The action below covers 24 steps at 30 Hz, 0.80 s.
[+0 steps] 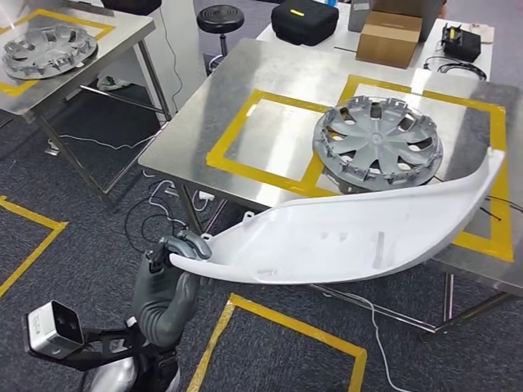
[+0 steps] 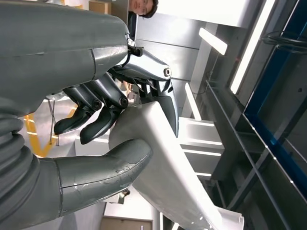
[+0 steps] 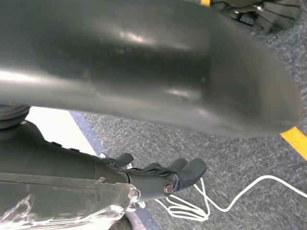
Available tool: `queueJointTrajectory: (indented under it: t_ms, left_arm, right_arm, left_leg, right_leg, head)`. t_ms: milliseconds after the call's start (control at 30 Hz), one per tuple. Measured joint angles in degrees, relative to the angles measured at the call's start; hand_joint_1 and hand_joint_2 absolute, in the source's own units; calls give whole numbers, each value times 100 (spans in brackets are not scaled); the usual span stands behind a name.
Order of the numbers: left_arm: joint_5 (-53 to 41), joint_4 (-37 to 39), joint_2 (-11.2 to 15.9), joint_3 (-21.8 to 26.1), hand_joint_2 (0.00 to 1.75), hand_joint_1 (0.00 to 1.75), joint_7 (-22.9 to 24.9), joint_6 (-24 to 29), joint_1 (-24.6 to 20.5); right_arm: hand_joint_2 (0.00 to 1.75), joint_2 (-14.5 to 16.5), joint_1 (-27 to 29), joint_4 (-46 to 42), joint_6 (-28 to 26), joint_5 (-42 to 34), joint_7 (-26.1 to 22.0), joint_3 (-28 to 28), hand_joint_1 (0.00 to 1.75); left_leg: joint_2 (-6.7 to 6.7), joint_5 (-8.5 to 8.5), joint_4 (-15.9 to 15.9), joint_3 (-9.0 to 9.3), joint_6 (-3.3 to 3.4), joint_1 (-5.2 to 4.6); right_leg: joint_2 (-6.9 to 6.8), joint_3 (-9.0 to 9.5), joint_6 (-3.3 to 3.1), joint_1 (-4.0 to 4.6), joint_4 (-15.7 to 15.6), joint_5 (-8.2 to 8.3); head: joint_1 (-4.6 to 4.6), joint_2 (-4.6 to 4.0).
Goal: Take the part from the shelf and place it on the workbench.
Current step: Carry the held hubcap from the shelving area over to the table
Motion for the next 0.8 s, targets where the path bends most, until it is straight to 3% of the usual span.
queueJointTrajectory:
  t_ms: [33, 67, 100, 200, 233, 267, 333, 400, 500, 533, 567, 667, 700, 733, 800]
  left_arm:
    - [4, 1, 3, 0, 175, 175, 9, 1, 2]
    - [7, 2, 5, 0, 175, 175, 22, 10, 3]
    - [8, 3, 7, 1, 175, 175, 42, 29, 5]
    - [5, 23, 9, 6, 175, 175, 100, 124, 18]
    - [5, 32, 7, 10, 175, 175, 110, 152, 23]
    - [6, 39, 2, 16, 175, 175, 116, 173, 25]
    - [7, 41, -16, 26, 175, 175, 121, 196, 28]
    - [8, 40, -32, 37, 175, 175, 121, 204, 25]
    - [8, 42, -39, 51, 175, 175, 121, 219, 28]
    - [8, 42, -39, 56, 175, 175, 121, 223, 30]
    - [8, 43, -40, 60, 175, 175, 121, 225, 32]
    - [9, 44, -52, 73, 175, 175, 122, 226, 30]
    - [10, 45, -58, 77, 175, 175, 121, 228, 30]
    - [11, 46, -63, 79, 175, 175, 120, 232, 30]
    - [14, 46, -68, 81, 175, 175, 116, 240, 36]
  right_arm:
    - [0, 0, 3, 0, 1, 1, 1, 0, 0]
    - [0, 1, 5, 0, 1, 2, 2, 0, 0]
    - [0, 1, 7, 0, 0, 3, 4, 0, 0]
    - [0, -2, 13, 1, -9, 8, 9, 0, 0]
    - [0, -3, 12, 1, -14, 10, 10, 0, 0]
    - [0, -4, 4, 1, -19, 14, 12, 0, 0]
    - [0, -3, -17, 0, -22, 19, 15, 0, 0]
    - [0, -2, -38, 0, -21, 24, 15, 1, 0]
    - [0, -2, -28, 1, -20, 30, 15, 2, 0]
    - [0, -2, -16, 1, -19, 31, 15, 2, 0]
    - [0, -2, -8, 1, -18, 32, 16, 2, 0]
    - [0, -6, -13, 1, -14, 34, 16, 3, 0]
    - [0, -10, -22, 1, -13, 37, 16, 3, 0]
    - [0, -10, -30, 1, -13, 40, 16, 4, 0]
    - [0, -7, -42, 0, -14, 49, 16, 4, 0]
  left_leg:
    - [0, -264, -39, -162, -5, 5]
    - [1, -377, -181, -261, -9, 12]
    - [5, -259, -421, -304, -21, 23]
    - [96, 983, -1381, -273, -74, 80]
    - [129, 1276, -1545, -257, -65, 92]
    - [149, 1378, -1605, -250, -36, 95]
    - [128, 1420, -1577, -209, 53, 95]
    - [112, 1392, -1581, -173, 156, 87]
    - [102, 1307, -1580, -130, 275, 7]
    - [90, 1277, -1579, -103, 302, -28]
    - [76, 1246, -1579, -63, 324, -62]
    - [50, 1156, -1578, 93, 353, -148]
    - [44, 1137, -1576, 122, 346, -160]
    - [38, 1114, -1573, 133, 341, -166]
    - [29, 1097, -1573, 132, 342, -162]
  right_leg:
    - [18, 110, 8, -14, -26, -67]
    - [39, 219, 27, -31, -42, -142]
    - [56, 329, 61, -53, -49, -230]
    - [83, 586, 186, -64, -47, -529]
    - [82, 654, 214, -50, -75, -626]
    - [80, 734, 239, -42, -116, -707]
    - [57, 850, 287, -47, -203, -816]
    - [18, 704, 306, -38, 132, -1028]
    - [-11, -76, 256, 26, 1350, -1460]
    - [-11, -284, 218, 54, 1563, -1431]
    - [-10, -390, 164, 87, 1553, -1274]
    - [-17, -206, -67, 223, 594, -457]
    - [-22, -131, -113, 259, 325, -289]
    - [-24, -96, -114, 281, 179, -200]
    - [-16, -89, -37, 287, 122, -167]
  head:
    - [-4, 0]
    - [-8, 0]
    - [-10, -1]
    - [-62, -1]
    - [-71, -1]
    - [-78, -1]
    - [-37, 2]
    - [-4, 3]
    - [32, 0]
    - [37, 0]
    - [39, 0]
    - [33, -1]
    - [25, 0]
    - [14, 0]
    - [4, 0]
